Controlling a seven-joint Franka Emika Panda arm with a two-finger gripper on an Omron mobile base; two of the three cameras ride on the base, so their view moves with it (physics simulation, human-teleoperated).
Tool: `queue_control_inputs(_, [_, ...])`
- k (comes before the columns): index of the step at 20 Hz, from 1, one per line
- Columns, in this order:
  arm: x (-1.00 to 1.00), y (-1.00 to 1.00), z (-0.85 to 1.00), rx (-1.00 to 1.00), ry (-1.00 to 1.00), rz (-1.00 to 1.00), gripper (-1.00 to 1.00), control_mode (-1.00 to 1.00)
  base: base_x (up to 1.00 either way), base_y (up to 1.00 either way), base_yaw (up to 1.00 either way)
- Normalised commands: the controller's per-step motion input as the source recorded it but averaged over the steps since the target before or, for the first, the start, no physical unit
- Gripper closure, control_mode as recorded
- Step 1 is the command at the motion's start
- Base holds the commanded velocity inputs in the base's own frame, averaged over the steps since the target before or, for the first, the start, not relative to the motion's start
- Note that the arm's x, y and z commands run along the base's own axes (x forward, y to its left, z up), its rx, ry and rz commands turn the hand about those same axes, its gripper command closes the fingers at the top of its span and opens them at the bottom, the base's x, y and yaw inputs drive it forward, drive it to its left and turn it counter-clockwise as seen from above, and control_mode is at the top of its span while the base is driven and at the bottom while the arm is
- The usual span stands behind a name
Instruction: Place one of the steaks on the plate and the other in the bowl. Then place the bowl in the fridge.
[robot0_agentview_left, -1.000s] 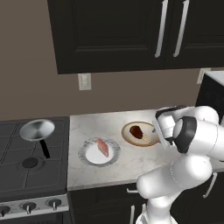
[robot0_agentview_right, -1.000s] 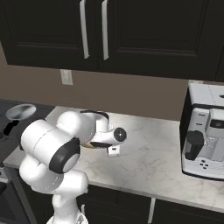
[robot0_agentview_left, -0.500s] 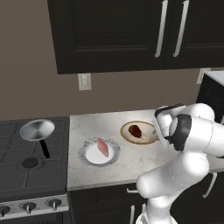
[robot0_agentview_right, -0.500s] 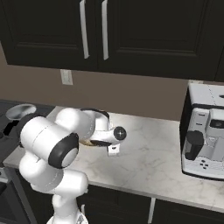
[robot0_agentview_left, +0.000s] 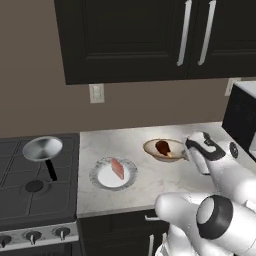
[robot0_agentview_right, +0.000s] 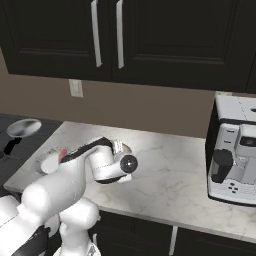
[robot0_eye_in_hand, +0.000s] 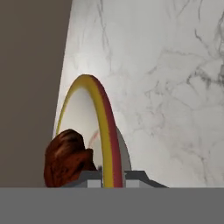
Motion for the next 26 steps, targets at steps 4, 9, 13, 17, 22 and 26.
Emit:
queue_control_inputs(4, [-0.23, 0.00, 1.00, -0.12, 0.00, 0.09, 1.00, -1.00, 0.00, 0.00, 0.00])
queue_control_inputs(9, [-0.28, 0.00, 1.00, -0.17, 0.09, 0.16, 1.00, -1.00, 0.00, 0.00, 0.00])
queue_control_inputs(13, [-0.67, 0.07, 0.67, -0.20, 0.21, 0.22, 1.00, -1.00, 0.00, 0.00, 0.00])
queue_control_inputs(17, [-0.95, 0.10, 0.55, -0.11, 0.08, 0.24, 1.00, -1.00, 0.00, 0.00, 0.00])
queue_control_inputs(22, [-1.00, 0.23, 0.53, 0.00, -0.14, 0.21, 1.00, -1.00, 0.00, 0.00, 0.00])
queue_control_inputs(26, [-0.91, 0.34, 0.45, 0.00, -0.27, 0.15, 1.00, -1.00, 0.00, 0.00, 0.00])
